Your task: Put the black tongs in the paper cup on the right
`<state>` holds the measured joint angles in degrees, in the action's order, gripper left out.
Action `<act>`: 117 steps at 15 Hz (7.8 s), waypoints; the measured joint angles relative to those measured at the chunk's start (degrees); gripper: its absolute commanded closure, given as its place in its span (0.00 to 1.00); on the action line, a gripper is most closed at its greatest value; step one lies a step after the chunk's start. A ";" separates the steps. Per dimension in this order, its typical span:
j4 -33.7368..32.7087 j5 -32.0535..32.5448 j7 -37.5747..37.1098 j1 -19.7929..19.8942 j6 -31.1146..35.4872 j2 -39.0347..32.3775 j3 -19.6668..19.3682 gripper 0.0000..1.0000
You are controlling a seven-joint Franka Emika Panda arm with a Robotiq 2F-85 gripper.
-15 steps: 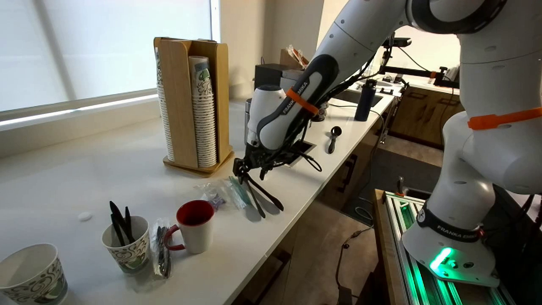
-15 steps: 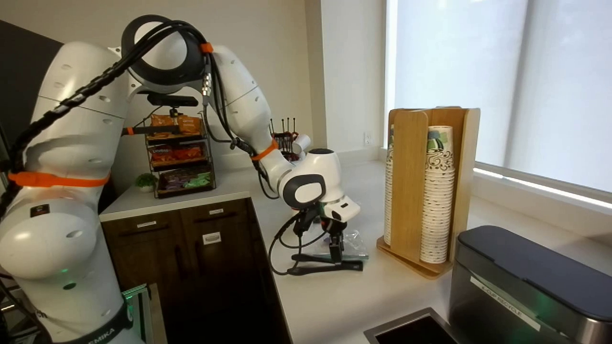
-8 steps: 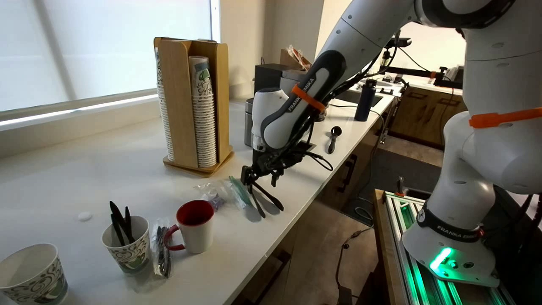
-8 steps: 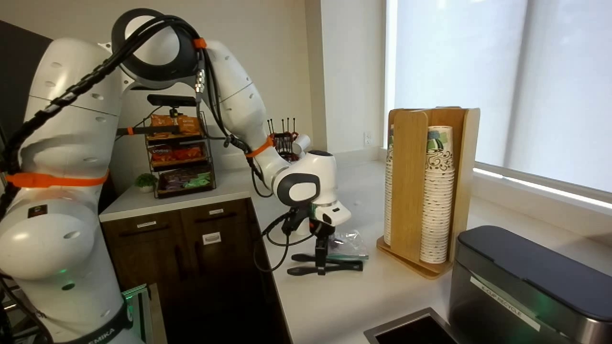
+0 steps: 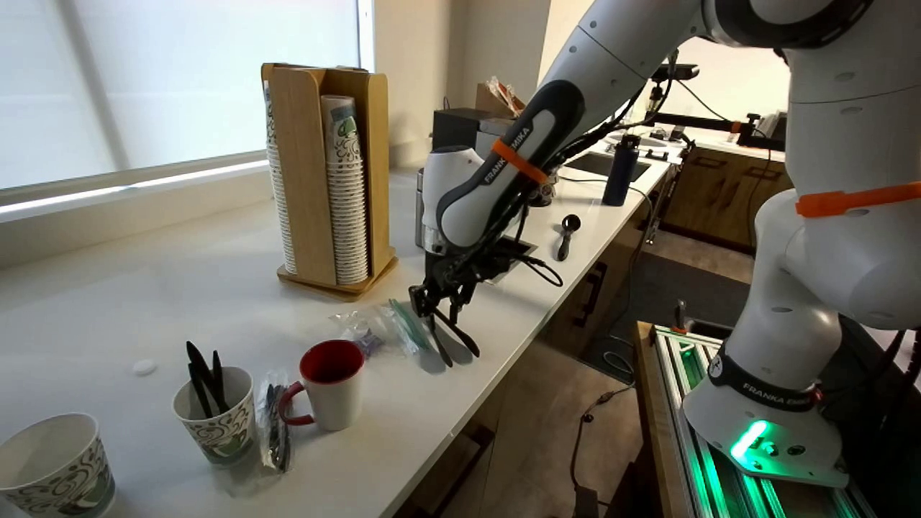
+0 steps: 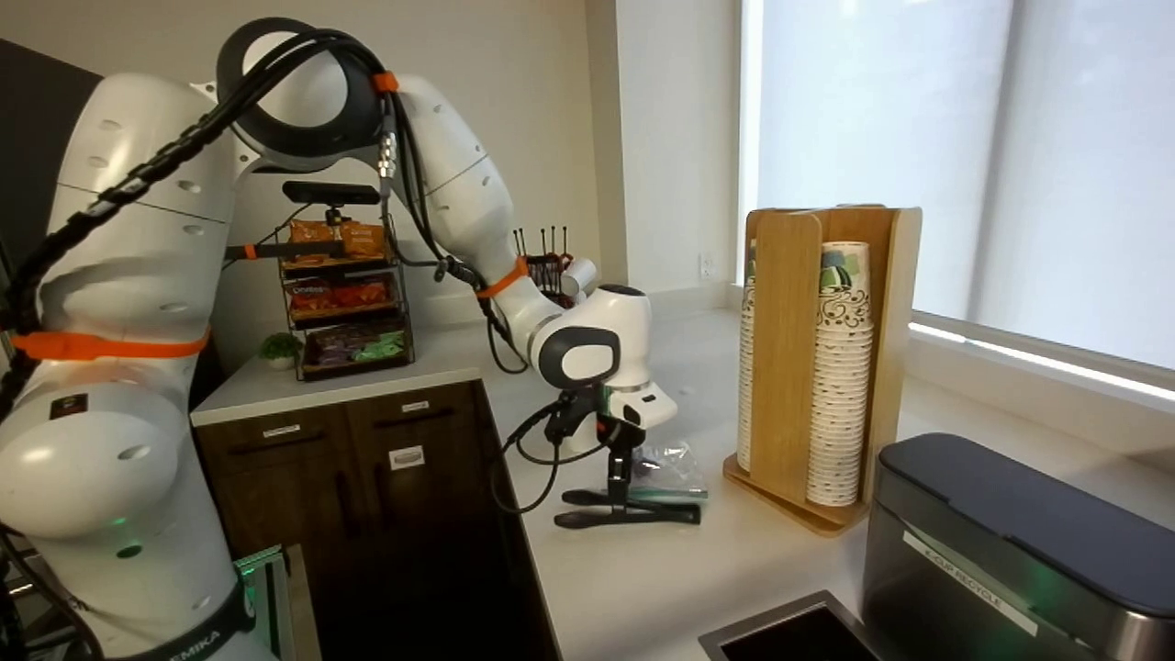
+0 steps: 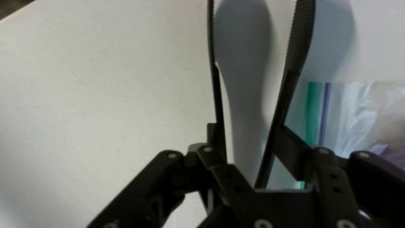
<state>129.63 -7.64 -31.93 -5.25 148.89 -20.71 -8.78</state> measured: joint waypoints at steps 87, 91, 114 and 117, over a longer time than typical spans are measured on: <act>3.02 -3.09 7.56 4.04 -0.55 1.54 2.38 0.03; 3.81 -3.03 7.93 4.28 3.04 1.38 2.22 0.35; 3.96 -3.03 9.96 4.19 8.39 0.40 3.72 0.00; 4.08 -3.29 10.62 4.22 9.51 0.53 4.30 0.00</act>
<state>133.71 -10.93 -21.32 -1.02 158.41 -20.19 -4.47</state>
